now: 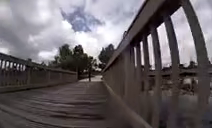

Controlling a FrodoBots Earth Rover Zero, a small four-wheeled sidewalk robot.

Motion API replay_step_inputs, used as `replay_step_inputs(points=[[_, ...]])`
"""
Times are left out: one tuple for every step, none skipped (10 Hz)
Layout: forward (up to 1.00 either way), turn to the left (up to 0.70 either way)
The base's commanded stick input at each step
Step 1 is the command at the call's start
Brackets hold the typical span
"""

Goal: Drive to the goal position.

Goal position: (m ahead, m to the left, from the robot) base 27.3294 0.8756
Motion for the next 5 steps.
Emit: replay_step_inputs(points=[[0.4, 0.02], [0.4, 0.02], [0.4, 0.02], [0.4, 0.02], [0.4, 0.02]])
